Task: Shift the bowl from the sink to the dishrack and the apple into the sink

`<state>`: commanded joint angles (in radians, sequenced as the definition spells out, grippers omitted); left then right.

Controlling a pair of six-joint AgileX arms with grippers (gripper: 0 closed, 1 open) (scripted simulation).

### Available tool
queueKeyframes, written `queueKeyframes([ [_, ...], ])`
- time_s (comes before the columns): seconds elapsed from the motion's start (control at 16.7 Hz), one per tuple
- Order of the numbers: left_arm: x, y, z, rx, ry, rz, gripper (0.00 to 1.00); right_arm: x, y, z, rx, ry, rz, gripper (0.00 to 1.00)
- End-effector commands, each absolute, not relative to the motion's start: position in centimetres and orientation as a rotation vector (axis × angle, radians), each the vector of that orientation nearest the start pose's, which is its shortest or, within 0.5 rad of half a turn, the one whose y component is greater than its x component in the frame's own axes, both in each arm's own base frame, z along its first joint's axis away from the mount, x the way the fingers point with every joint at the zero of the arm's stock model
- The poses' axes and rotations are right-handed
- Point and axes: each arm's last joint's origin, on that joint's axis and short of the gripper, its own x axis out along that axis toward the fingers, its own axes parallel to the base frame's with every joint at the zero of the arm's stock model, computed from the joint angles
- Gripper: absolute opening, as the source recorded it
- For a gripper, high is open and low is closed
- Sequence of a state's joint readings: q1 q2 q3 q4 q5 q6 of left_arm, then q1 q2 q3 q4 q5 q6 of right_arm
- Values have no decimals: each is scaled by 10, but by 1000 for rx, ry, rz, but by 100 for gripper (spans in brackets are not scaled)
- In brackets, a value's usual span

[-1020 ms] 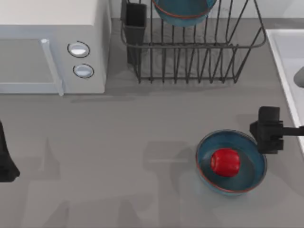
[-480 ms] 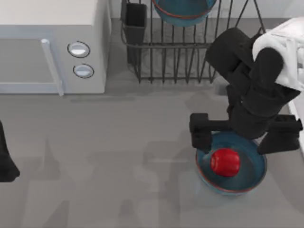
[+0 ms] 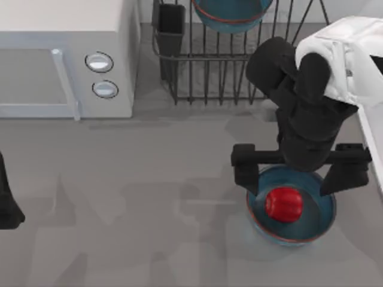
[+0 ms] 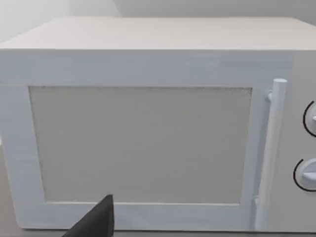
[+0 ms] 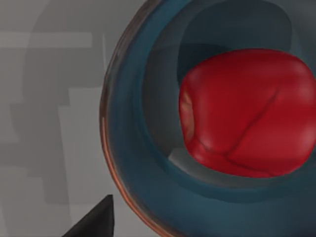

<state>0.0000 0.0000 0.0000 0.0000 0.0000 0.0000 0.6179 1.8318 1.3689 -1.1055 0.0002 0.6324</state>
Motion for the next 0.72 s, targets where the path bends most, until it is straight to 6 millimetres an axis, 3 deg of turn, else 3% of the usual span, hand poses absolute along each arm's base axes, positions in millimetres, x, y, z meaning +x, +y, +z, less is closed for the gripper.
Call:
queueKeyframes([
  [0.24, 106, -1, 160, 0, 0, 0, 100, 278, 201, 182, 10, 1567, -8, 100],
  [0.72, 106, -1, 160, 0, 0, 0, 100, 277, 201, 100, 10, 1570, -6, 100],
])
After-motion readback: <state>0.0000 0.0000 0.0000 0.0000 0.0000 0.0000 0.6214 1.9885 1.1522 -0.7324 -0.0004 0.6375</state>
